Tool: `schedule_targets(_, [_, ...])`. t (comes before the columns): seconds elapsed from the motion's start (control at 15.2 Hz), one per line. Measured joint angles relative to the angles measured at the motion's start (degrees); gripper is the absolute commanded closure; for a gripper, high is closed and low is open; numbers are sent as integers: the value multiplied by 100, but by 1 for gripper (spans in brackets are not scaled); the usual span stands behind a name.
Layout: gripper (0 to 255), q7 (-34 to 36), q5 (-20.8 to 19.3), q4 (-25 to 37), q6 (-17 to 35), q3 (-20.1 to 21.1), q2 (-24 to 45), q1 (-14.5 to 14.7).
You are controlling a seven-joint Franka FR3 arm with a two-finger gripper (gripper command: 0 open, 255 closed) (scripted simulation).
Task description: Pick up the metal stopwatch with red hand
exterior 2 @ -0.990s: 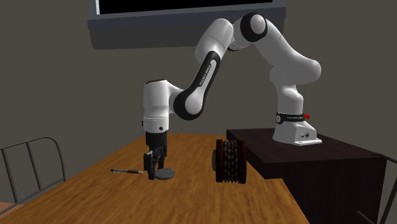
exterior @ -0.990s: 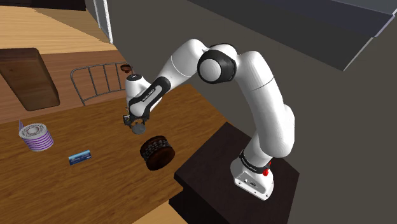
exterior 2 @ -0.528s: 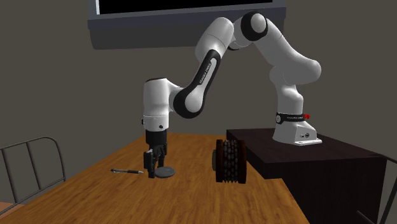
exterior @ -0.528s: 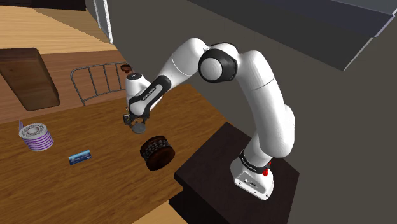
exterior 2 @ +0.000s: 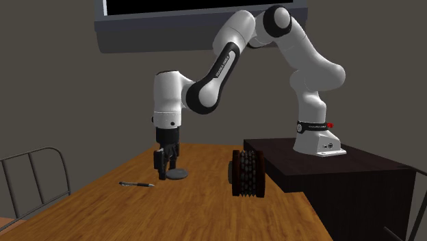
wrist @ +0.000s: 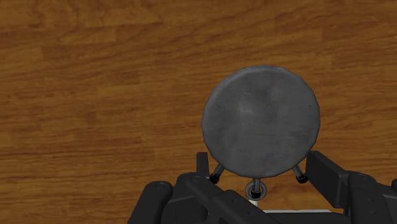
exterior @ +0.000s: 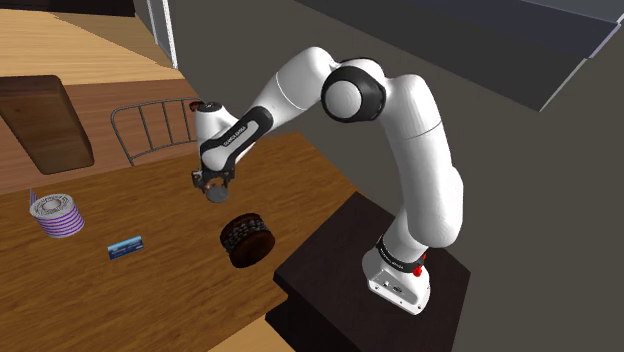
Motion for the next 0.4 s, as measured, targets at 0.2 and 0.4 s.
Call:
schedule_targets(0.2, [255, -15, 21, -67, -130, 22, -197, -16])
schedule_targets(0.4, [255, -29, 40, -100, -260, 41, -361, -29])
